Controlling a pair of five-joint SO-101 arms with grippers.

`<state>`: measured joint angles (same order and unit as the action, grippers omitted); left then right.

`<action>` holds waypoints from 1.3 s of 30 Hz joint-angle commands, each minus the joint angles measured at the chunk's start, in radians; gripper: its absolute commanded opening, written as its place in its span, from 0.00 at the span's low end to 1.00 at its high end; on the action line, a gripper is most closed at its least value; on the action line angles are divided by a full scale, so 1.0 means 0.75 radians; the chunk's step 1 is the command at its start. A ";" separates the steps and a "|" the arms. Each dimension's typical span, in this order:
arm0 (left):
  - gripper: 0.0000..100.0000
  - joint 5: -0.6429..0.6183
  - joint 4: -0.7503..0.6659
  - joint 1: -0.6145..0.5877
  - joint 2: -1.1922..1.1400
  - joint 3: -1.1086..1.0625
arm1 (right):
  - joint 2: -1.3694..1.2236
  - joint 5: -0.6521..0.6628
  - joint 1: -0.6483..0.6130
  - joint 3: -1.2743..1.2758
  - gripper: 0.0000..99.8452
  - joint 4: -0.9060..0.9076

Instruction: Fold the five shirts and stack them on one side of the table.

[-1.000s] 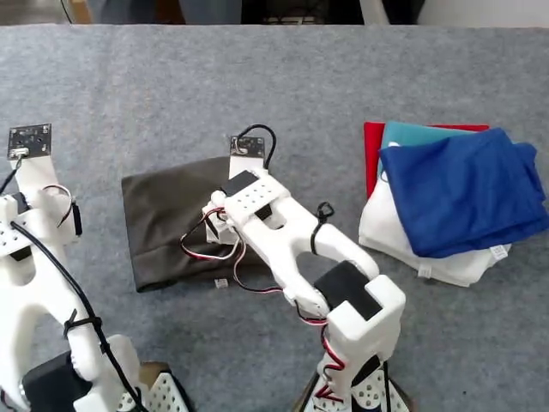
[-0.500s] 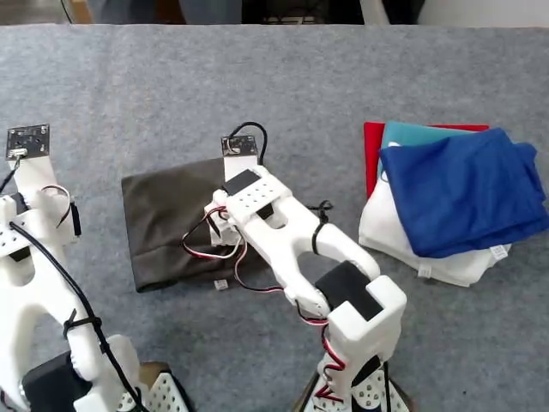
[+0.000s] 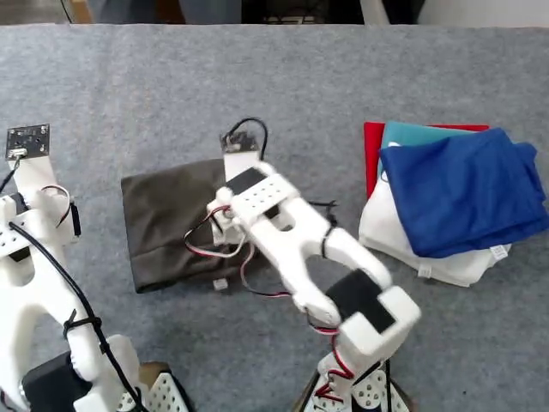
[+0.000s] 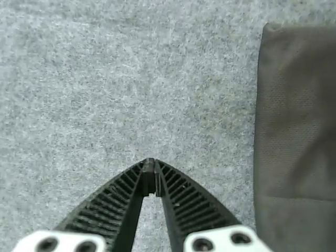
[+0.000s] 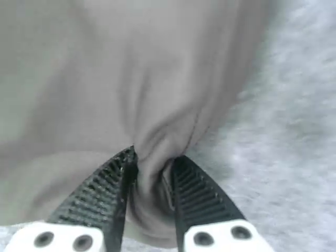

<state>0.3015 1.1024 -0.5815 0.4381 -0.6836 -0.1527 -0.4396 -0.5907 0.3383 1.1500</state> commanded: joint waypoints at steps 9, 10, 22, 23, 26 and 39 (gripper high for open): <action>0.03 0.002 0.012 -0.005 0.045 0.040 | 0.361 0.297 0.354 -0.077 0.01 0.158; 0.03 0.002 0.012 -0.007 0.045 0.038 | 0.375 0.325 0.381 -0.103 0.01 0.178; 0.03 0.002 0.014 -0.011 0.045 0.030 | 0.390 0.675 0.849 -0.562 0.01 0.471; 0.03 0.002 0.014 -0.011 0.045 0.030 | 0.390 0.700 0.896 -0.592 0.01 0.493; 0.03 0.002 0.014 -0.011 0.045 0.034 | 0.388 0.806 1.070 -0.664 0.01 0.526; 0.03 0.002 0.035 0.001 0.045 0.036 | 0.388 1.119 1.647 -0.688 0.01 0.389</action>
<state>0.3015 1.1101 -0.5815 0.4381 -0.6836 0.0867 0.3874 0.5861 -0.1297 1.4830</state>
